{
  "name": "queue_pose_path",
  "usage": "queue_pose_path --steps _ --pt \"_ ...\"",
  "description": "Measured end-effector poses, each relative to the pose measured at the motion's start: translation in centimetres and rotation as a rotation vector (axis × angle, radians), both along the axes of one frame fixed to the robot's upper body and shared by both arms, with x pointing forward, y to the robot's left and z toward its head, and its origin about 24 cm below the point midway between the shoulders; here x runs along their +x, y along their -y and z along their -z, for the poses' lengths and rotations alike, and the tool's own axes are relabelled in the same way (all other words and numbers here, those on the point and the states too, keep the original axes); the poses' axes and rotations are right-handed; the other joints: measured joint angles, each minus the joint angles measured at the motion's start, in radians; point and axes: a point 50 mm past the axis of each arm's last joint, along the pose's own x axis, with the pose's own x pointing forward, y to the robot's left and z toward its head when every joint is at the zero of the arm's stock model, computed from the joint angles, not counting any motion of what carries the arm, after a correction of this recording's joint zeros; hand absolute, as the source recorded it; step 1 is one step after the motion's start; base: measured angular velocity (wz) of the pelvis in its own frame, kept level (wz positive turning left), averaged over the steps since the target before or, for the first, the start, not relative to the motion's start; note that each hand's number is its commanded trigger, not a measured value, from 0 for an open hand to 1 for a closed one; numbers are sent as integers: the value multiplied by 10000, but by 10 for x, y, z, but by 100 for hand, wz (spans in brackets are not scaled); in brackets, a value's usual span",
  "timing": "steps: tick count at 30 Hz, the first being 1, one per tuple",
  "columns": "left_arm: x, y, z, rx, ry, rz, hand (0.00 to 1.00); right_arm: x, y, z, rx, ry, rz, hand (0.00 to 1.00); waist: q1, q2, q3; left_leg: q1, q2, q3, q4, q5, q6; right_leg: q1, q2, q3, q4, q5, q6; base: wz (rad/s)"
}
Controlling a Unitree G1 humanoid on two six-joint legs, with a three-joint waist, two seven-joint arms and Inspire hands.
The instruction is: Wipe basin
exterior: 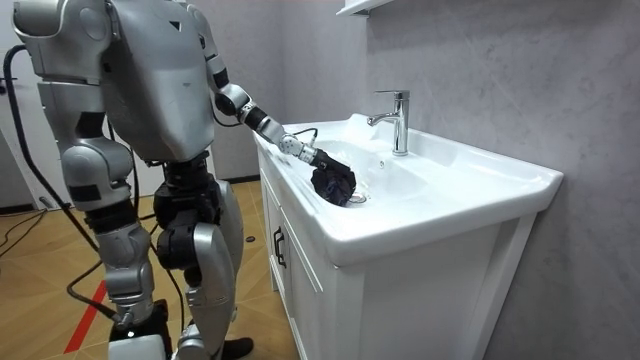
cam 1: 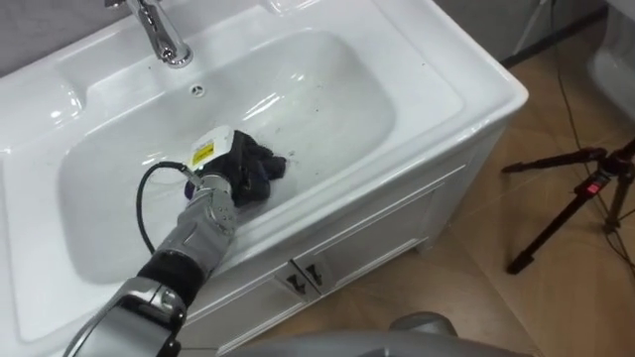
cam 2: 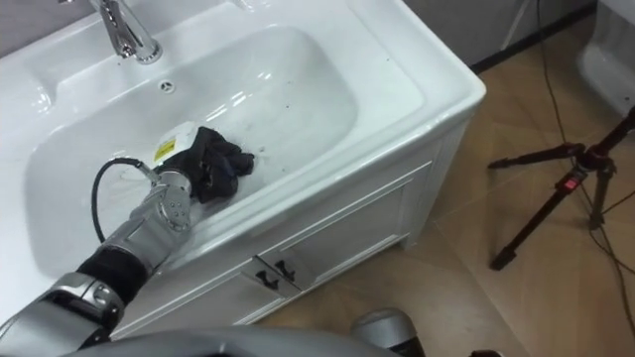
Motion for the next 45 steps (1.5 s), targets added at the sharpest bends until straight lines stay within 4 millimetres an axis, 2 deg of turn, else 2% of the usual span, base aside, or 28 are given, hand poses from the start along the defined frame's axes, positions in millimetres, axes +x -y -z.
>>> queue_pose_path --steps 8,13,23,32,37,45 --pt "5 17 -9 -276 -180 482 100 10 -2 0 -146 -179 -895 0 -49 197 -22 -77 -57 -18 1 8 13 3 -52 -15 -8 8 43 3" --pt "8 42 -23 -953 -48 1401 100 13 -3 -1 -136 -107 -1004 0 -59 201 -21 -92 -74 0 2 8 13 32 -72 -60 -21 0 53 4" --pt "12 53 -31 -1120 51 1891 100 4 -3 0 -113 -317 -1064 0 -87 209 -12 -32 -86 -1 1 -4 32 75 -84 2 7 3 57 0" --pt "14 59 -38 -1310 342 2095 100 2 -2 0 -122 -337 -978 0 -187 242 43 -32 -119 -4 24 -59 126 70 -122 10 -4 5 113 0" --pt "15 71 -50 -1681 727 2546 100 2 -2 0 -126 -323 -862 0 -344 237 48 -34 -156 1 57 -97 188 66 -155 46 11 -19 163 -1" --pt "17 76 -55 -2674 698 2227 100 -10 -1 1 -125 -552 -704 0 -427 244 78 171 -120 97 83 -144 255 219 -113 276 32 -19 162 -5"
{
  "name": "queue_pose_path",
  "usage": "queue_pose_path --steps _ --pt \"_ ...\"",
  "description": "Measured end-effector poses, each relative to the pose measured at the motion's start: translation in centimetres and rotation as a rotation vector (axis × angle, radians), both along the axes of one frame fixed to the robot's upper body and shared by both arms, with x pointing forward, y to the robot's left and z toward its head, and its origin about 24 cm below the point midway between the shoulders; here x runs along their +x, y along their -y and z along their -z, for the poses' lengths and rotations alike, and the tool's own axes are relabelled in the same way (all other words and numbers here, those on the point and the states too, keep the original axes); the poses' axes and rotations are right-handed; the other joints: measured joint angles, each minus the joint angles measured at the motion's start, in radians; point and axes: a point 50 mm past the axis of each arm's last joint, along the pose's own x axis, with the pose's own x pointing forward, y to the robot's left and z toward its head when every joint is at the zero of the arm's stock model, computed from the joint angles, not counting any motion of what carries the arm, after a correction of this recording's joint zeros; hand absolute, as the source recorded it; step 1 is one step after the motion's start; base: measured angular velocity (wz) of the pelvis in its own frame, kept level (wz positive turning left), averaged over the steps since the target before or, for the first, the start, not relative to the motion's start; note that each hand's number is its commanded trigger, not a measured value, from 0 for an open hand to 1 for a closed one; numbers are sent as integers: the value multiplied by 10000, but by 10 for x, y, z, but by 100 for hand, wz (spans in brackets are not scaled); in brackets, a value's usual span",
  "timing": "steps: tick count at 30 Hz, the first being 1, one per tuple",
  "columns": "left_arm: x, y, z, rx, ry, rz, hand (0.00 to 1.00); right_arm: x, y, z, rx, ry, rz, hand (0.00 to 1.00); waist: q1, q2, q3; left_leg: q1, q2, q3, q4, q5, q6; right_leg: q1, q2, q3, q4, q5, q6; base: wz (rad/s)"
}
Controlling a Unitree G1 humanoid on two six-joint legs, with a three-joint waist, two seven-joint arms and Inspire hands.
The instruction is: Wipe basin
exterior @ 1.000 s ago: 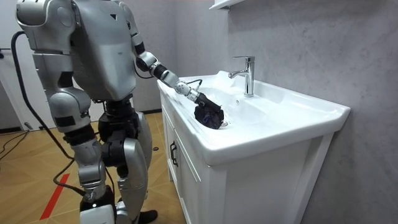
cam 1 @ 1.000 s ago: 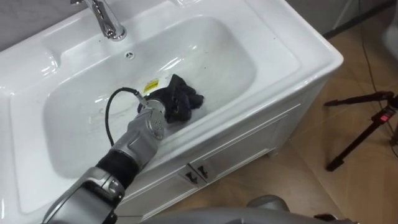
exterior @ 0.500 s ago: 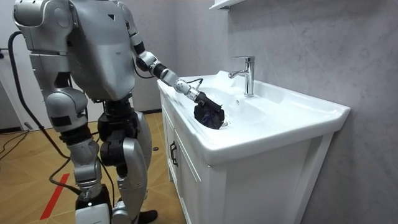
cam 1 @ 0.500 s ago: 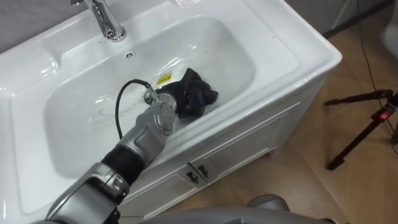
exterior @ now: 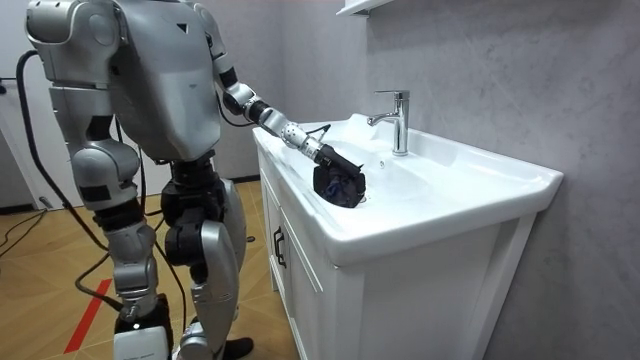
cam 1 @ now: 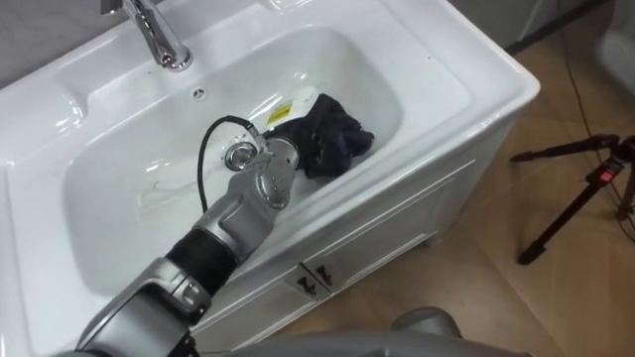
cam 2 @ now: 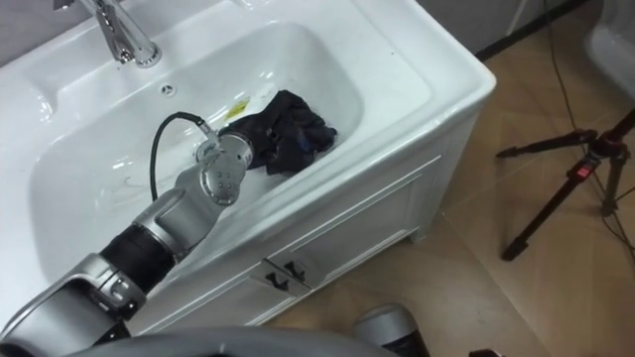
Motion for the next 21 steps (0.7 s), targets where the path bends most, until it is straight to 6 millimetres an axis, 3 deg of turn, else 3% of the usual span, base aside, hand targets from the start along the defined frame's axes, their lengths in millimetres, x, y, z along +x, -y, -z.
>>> queue_pose_path --steps 9,16,21 --pt "1 -2 4 -406 -12 -337 100 -13 0 0 157 -399 282 0 -29 146 9 104 132 90 -34 -213 98 43 167 368 165 1 -5 -8" --pt "-12 -47 50 83 -1126 -2353 100 -15 3 -1 150 -325 728 0 117 42 37 585 198 485 -189 -258 51 128 278 840 197 -26 -41 -22" --pt "-14 -71 57 420 -1251 -3144 100 -8 6 -2 222 148 1364 0 414 -119 34 549 312 856 -184 -293 -13 -199 438 1337 390 -57 -113 -29"
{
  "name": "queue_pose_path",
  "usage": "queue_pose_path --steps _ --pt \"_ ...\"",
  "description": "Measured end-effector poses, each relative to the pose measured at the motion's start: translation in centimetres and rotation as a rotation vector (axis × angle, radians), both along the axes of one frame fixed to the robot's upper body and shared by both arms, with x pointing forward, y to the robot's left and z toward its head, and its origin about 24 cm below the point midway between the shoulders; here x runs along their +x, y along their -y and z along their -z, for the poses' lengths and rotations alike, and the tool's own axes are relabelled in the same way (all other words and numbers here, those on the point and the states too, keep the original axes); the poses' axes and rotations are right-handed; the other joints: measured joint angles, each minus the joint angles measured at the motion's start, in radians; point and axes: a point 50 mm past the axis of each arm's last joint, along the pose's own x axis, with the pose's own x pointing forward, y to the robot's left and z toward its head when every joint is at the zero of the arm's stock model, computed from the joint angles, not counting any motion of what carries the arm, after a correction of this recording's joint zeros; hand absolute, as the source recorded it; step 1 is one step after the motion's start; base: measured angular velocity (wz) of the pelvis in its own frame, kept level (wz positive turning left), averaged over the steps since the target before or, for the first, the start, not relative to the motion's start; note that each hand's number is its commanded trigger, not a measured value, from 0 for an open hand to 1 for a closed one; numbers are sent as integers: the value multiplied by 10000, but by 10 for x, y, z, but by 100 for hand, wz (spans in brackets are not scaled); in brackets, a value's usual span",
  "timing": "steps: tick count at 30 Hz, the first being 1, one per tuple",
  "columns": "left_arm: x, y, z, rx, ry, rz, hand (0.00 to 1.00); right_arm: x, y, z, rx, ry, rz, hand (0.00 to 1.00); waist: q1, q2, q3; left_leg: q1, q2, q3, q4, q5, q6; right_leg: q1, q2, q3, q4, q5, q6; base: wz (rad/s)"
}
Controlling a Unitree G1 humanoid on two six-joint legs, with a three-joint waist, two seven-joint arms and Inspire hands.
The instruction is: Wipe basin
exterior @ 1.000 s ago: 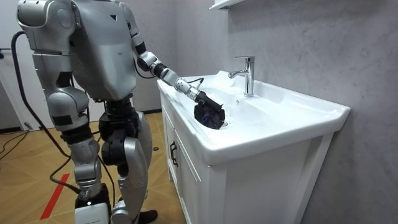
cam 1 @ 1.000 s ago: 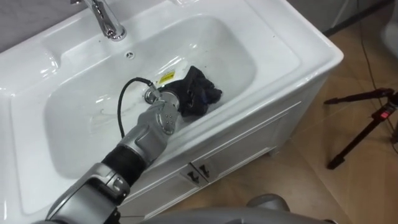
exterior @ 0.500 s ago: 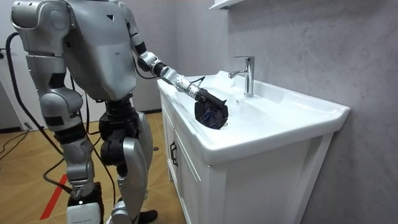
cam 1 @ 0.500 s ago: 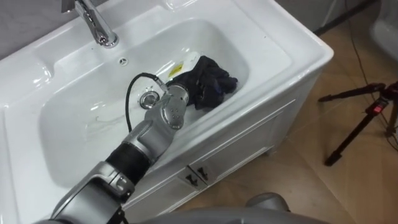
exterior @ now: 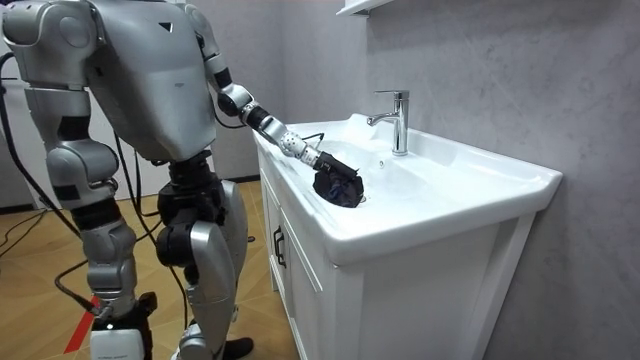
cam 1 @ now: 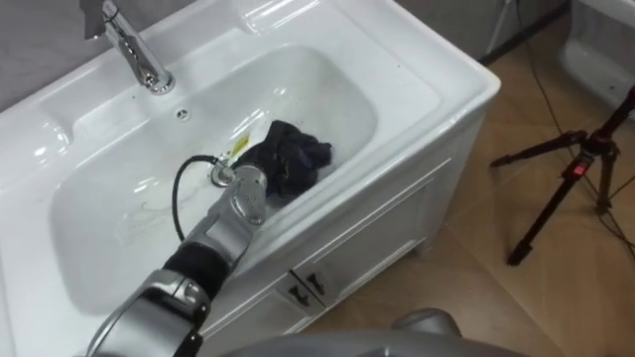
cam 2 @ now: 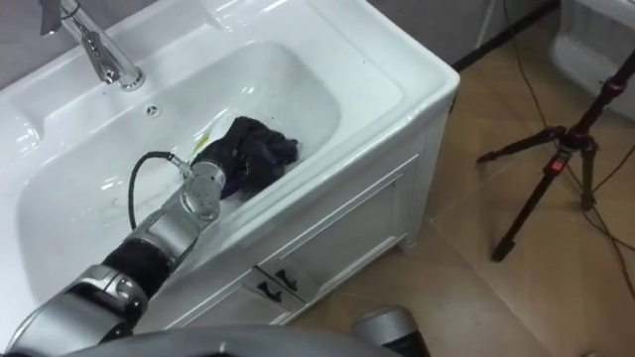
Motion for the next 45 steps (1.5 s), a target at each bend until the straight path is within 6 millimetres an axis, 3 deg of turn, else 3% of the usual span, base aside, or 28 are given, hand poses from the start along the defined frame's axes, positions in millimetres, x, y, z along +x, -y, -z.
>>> queue_pose_path --steps 2,4,7,11,13,16,22,29,36,39,45 --pt "-1 -19 3 631 -183 -338 100 2 1 -1 -48 143 42 0 49 -20 -66 -170 6 4 102 -15 -25 -217 41 31 28 48 -41 -18" --pt "-2 -46 3 1685 -393 -640 100 2 4 -2 -119 143 45 0 183 61 -222 -491 106 -41 264 -18 -35 -511 63 28 146 96 -98 -7" --pt "0 -78 2 3146 -765 -805 100 -3 8 -3 -207 -66 -159 0 259 25 -202 -685 171 -79 471 -24 -48 -572 82 -28 145 143 -120 5" --pt "4 -110 -8 4916 -984 -721 100 9 15 -5 -220 249 -240 0 345 97 -194 -1151 208 -133 629 -29 -57 -1025 84 -70 425 149 -131 2" --pt "13 -122 -17 5596 -912 -813 100 14 16 -6 -251 395 -298 0 531 65 -131 -1360 227 -151 749 -27 -53 -1188 88 -76 477 171 -147 0" --pt "10 -135 -18 6406 -1191 -1056 100 25 19 -7 -472 693 -402 0 541 96 -55 -1574 218 -232 721 -19 -30 -1346 93 -104 486 209 -130 3" --pt "12 -140 -23 7707 -661 -667 100 36 19 -8 -712 880 -542 0 719 169 -87 -2067 197 -346 799 91 -5 -1786 72 -215 484 240 -145 8" --pt "16 -142 -30 8296 68 -664 100 53 18 -10 -797 1259 -598 0 1204 20 -31 -2185 227 -351 778 158 -69 -1925 89 -307 436 264 -222 -3" --pt "13 -151 -33 8934 234 -530 100 62 19 -12 -904 1517 -642 0 1421 -180 -155 -2195 230 -384 762 218 -168 -1860 105 -550 402 215 -331 6" --pt "9 -151 -30 9185 150 -277 100 57 20 -12 -949 1410 -610 0 1588 -149 -192 -2129 246 -471 772 231 -189 -1731 133 -553 272 254 -381 0" --pt "2 -153 -24 8997 -81 -399 100 61 21 -12 -1181 1717 -609 0 1548 -90 -211 -1977 312 -849 840 241 -211 -1442 107 -778 256 265 -403 9"
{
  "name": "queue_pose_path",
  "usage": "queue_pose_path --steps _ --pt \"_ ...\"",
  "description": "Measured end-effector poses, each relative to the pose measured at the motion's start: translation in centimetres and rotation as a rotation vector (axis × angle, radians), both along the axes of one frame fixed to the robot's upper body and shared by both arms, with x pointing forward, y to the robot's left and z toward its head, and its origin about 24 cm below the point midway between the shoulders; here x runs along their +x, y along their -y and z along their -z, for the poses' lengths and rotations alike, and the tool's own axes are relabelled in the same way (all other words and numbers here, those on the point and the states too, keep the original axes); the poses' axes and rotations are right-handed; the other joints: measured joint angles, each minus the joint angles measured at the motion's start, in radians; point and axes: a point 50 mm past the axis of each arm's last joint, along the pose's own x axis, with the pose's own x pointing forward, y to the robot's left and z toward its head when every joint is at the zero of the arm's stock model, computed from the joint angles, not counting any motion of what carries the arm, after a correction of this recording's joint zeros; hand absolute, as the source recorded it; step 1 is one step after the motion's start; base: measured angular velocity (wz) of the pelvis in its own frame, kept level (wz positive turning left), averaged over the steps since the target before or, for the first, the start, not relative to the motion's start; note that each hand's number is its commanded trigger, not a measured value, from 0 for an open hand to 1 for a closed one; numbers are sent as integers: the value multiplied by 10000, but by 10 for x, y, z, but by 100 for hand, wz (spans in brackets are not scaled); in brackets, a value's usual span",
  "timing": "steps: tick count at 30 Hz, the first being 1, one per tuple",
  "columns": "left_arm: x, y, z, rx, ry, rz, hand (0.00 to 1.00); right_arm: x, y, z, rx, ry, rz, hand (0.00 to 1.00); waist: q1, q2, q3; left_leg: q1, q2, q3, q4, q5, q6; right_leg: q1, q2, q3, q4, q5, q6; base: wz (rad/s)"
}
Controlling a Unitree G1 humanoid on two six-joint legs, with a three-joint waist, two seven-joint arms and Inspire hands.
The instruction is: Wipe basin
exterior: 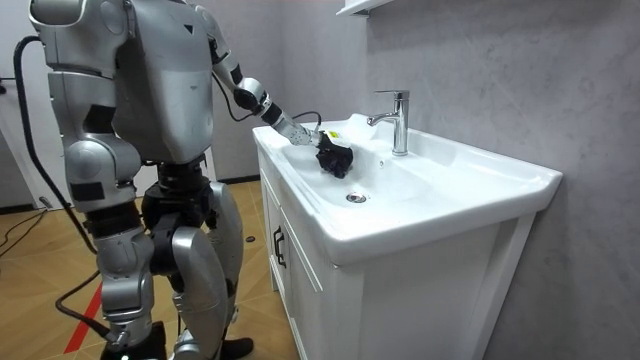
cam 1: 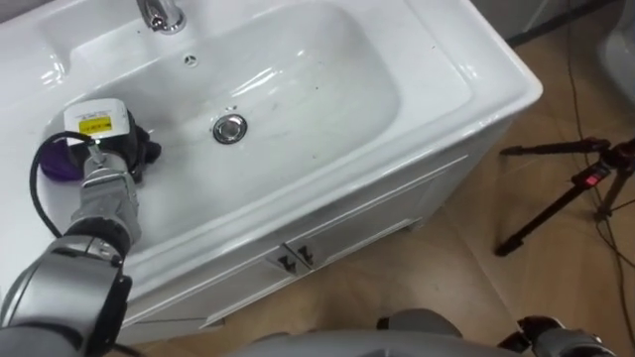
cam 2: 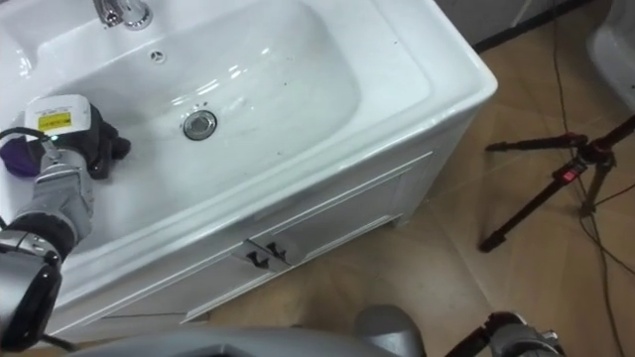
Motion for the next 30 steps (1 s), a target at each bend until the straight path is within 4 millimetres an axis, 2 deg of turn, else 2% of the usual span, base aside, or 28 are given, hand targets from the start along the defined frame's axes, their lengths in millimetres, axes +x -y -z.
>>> queue_pose_path --steps 8,11,14,20,22,26,30 --pt "-1 2 2 -311 28 -194 100 9 -1 -1 93 503 223 0 -3 2 16 -80 3 -5 64 34 -53 -190 0 -17 73 -4 -54 1" --pt "-1 2 3 -543 71 -385 100 8 -2 -1 117 542 377 0 -69 -80 70 -106 2 2 63 41 -59 -248 -9 -29 127 -18 -51 0" --pt "-1 6 5 -628 68 -392 100 5 -5 1 59 538 519 0 -167 -97 83 -151 0 35 52 55 -62 -310 -24 -43 199 -48 -55 0" --pt "9 31 9 -1638 276 -633 100 3 -13 4 256 452 507 0 -310 -171 124 -227 25 270 54 58 -63 -477 -22 32 266 -60 -64 -4" --pt "12 35 8 -1853 251 -794 100 1 -14 5 374 381 527 0 -496 -176 128 -203 36 336 52 58 -63 -472 -19 117 264 -66 -59 -3" --pt "14 43 10 -2385 348 -1152 100 -3 -14 6 400 274 598 0 -589 -178 130 -144 46 451 34 58 -63 -488 -20 241 318 -94 -46 -8" --pt "17 45 8 -3103 618 -1668 100 -4 -18 7 534 200 536 0 -919 -307 195 -91 -22 472 25 57 -62 -696 -115 270 846 -384 -47 2"
